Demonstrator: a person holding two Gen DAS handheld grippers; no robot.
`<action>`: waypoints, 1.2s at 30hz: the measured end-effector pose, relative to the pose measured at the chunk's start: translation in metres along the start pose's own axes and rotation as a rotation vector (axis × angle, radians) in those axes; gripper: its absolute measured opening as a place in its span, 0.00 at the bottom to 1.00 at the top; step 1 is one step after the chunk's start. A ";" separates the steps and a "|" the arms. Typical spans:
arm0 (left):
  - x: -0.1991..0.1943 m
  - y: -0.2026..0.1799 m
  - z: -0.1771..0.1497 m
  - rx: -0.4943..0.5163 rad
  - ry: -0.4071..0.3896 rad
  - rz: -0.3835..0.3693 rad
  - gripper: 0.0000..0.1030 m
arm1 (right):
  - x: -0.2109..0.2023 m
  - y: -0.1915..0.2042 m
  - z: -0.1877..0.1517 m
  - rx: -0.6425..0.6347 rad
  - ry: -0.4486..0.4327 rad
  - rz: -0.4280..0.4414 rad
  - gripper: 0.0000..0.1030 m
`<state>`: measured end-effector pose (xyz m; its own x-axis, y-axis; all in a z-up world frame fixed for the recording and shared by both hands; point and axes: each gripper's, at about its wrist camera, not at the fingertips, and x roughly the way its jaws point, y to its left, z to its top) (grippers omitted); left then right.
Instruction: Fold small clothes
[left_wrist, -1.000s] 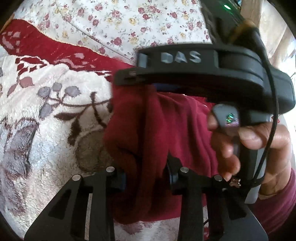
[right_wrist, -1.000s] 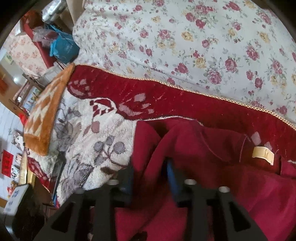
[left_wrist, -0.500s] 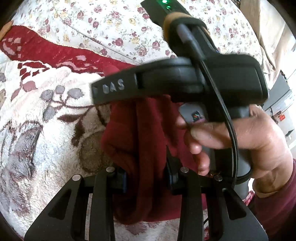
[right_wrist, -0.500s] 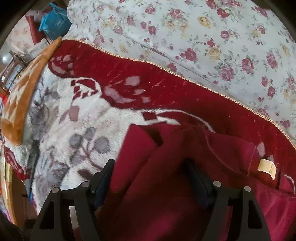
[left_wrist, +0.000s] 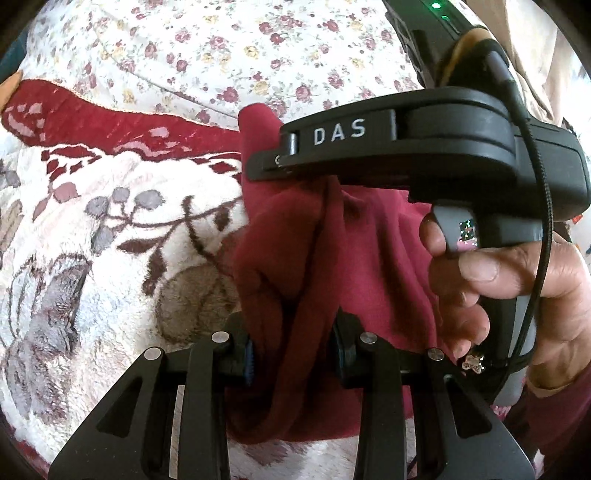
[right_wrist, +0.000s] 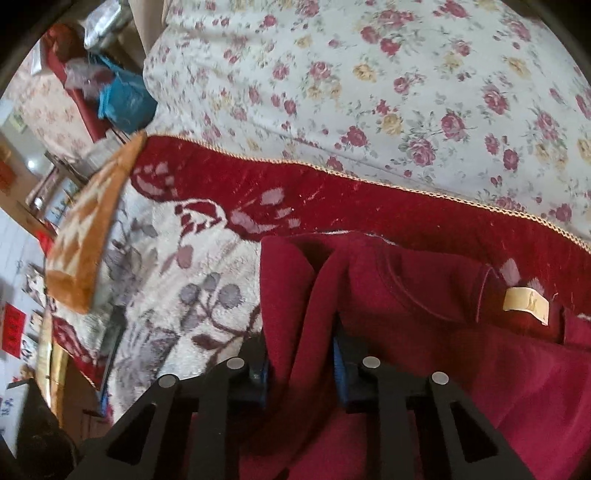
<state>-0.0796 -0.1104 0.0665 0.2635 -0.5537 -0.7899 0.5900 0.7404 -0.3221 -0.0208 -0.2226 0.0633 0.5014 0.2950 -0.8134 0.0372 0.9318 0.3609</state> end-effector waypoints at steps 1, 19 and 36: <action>-0.003 -0.002 -0.001 -0.003 -0.001 -0.011 0.26 | -0.003 0.000 -0.001 0.001 -0.005 0.008 0.22; -0.027 -0.151 0.014 0.166 -0.020 -0.156 0.22 | -0.154 -0.080 -0.029 0.067 -0.176 0.121 0.18; 0.031 -0.242 -0.011 0.304 0.158 -0.264 0.44 | -0.172 -0.260 -0.115 0.429 -0.196 -0.003 0.20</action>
<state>-0.2225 -0.3028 0.1146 -0.0329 -0.6266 -0.7786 0.8257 0.4220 -0.3745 -0.2160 -0.4917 0.0571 0.6532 0.2086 -0.7279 0.3719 0.7490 0.5484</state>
